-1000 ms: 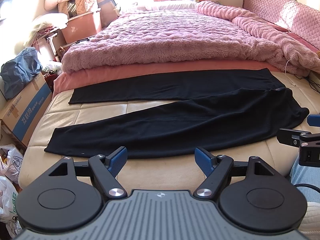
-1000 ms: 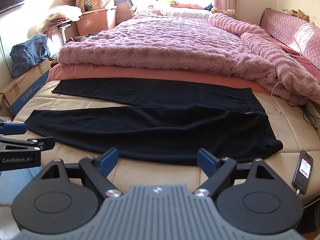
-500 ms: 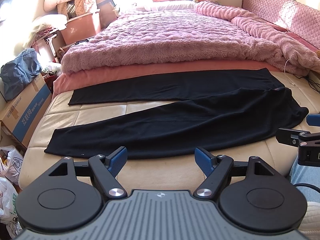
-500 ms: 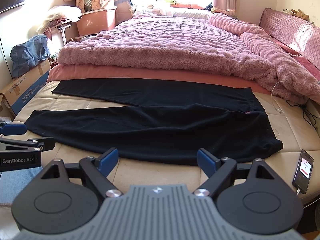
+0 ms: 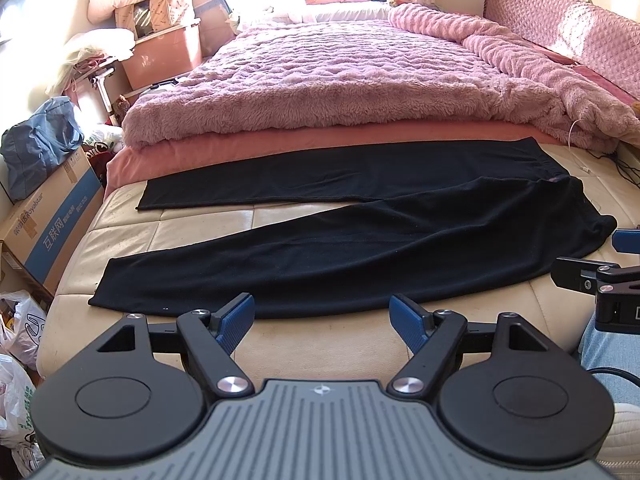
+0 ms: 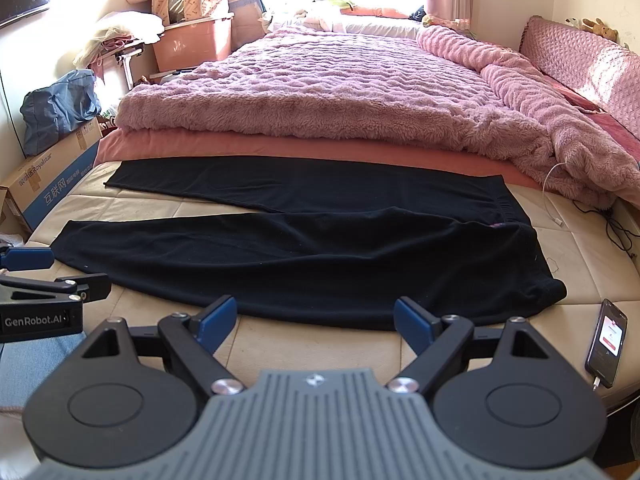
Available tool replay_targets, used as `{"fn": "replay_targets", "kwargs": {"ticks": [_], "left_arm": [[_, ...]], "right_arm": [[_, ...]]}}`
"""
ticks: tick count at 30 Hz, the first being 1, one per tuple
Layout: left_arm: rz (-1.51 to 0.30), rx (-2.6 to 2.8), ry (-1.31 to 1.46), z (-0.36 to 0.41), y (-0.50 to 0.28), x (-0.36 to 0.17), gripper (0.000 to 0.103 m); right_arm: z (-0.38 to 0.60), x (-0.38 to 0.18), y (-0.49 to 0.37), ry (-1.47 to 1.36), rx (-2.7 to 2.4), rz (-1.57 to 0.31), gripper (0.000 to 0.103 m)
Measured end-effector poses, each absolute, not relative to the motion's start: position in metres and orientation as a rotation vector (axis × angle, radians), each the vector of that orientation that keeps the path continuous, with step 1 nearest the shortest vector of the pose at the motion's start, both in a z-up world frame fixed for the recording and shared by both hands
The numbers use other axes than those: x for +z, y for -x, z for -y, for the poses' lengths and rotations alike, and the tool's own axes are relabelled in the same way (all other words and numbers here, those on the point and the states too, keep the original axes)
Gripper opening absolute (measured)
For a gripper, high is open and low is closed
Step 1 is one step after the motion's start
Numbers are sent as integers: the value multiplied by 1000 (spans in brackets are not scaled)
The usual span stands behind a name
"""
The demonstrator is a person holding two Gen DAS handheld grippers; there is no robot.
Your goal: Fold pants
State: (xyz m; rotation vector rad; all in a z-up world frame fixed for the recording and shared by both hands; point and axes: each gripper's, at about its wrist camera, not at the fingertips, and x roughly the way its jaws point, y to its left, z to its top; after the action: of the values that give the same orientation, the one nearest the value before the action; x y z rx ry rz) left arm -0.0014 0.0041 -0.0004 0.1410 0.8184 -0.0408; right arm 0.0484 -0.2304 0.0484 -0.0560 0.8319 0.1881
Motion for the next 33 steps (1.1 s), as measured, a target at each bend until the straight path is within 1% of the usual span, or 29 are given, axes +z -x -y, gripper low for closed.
{"fn": "replay_targets", "kwargs": {"ticks": [6,7,8,9,12,14,15,18,20,22,25,26,27,28,33], "left_arm": [[-817,-38,-135,-6,-2,-1,89],[-815,-38,-137,-8,-4,-1,88],[-811,-49,-144,-12,-8,-3,83],[-807,-64,-153,-16,-12,-4,80],[-767,-113,-212,-32,-22,-9,76],[-752,-147,-266,-45,-30,-14,71],[-751,-173,-290,-53,-35,-18,71],[-769,-239,-391,-74,-48,-32,70],[-794,-268,-481,-87,-55,-44,70],[-830,-277,-583,-104,-62,-59,70],[-889,-240,-718,-135,-74,-84,70],[-912,-220,-751,-145,-80,-91,70],[-927,-199,-793,-155,-85,-98,70],[-933,-181,-844,-162,-89,-107,70],[-992,-146,-1042,-182,-106,-150,70]], "right_arm": [[231,47,-49,46,193,-835,82],[231,46,-50,40,196,-831,82],[233,46,-51,35,202,-825,82],[237,46,-52,29,230,-803,82],[251,44,-59,55,307,-739,82],[259,41,-65,136,350,-698,81],[265,38,-71,177,373,-685,80],[283,22,-92,244,439,-716,64],[296,9,-108,273,477,-766,59],[306,-4,-123,345,481,-820,50],[323,-25,-141,475,463,-872,44],[332,-32,-146,491,454,-900,40],[340,-38,-153,498,443,-929,32],[347,-43,-160,501,434,-952,28],[362,-65,-182,553,432,-999,28]]}}
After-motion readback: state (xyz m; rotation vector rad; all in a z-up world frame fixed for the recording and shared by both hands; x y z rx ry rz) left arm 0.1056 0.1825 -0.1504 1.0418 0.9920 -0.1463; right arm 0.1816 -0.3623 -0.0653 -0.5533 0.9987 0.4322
